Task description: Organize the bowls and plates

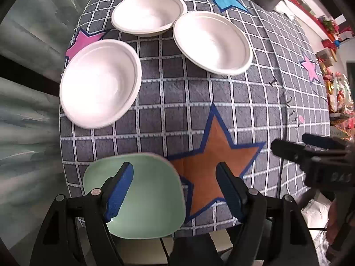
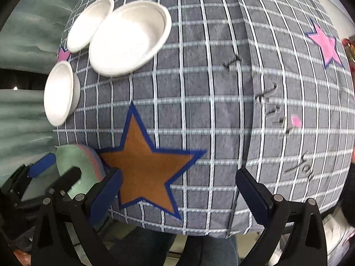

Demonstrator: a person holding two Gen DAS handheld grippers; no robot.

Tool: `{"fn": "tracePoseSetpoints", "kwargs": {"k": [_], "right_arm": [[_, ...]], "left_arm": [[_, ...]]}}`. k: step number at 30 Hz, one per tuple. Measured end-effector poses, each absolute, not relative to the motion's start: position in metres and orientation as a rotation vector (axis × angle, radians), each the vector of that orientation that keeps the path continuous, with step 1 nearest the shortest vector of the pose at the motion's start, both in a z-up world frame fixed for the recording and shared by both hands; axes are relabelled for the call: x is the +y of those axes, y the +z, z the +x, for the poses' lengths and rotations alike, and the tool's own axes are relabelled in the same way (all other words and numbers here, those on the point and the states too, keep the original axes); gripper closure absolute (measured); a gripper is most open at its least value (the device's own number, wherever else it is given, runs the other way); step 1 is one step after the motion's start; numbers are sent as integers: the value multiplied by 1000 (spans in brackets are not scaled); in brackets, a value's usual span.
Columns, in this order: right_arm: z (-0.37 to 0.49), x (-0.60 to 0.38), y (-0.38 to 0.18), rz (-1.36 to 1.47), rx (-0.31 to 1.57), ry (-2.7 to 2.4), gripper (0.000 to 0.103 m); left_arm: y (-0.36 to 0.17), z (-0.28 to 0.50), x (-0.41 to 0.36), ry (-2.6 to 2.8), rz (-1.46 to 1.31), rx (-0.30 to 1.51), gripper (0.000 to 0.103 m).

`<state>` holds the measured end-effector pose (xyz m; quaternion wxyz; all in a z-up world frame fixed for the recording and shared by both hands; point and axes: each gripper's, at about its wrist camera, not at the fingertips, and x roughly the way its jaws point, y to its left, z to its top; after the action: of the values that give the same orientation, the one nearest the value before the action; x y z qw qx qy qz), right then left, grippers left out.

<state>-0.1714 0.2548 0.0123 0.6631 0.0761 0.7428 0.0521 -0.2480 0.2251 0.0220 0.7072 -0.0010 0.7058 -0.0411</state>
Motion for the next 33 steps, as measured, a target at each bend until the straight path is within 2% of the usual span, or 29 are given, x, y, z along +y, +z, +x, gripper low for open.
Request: {"fn": "tracePoseSetpoints", "kwargs": {"k": [11,19,22,26,28,30,32,33], "right_arm": [[-71,236,11,22,1634,183,1],[-12,232,-14,29,1636,215,1],[0,233,-22,6,1632,231,1],[5,227,-34,-24,1649,222,2],[6,224,-41,-12,1665,237,21],[7,222,-49,10,1695,254,50],[7,219,-55,61,1711,287,65],[7,218,-56,70,1702,301,67]], "left_arm": [[20,-167,221,39,-92,1500,23],[-13,-121,228,129,-98,1530,25],[-23,-111,226,130,-92,1538,30],[-41,-99,218,118,-83,1581,49],[-48,-94,215,116,-83,1600,58],[-52,-92,214,108,-95,1612,66],[-56,-91,212,97,-102,1619,70],[-58,-90,211,91,-104,1621,71]]}}
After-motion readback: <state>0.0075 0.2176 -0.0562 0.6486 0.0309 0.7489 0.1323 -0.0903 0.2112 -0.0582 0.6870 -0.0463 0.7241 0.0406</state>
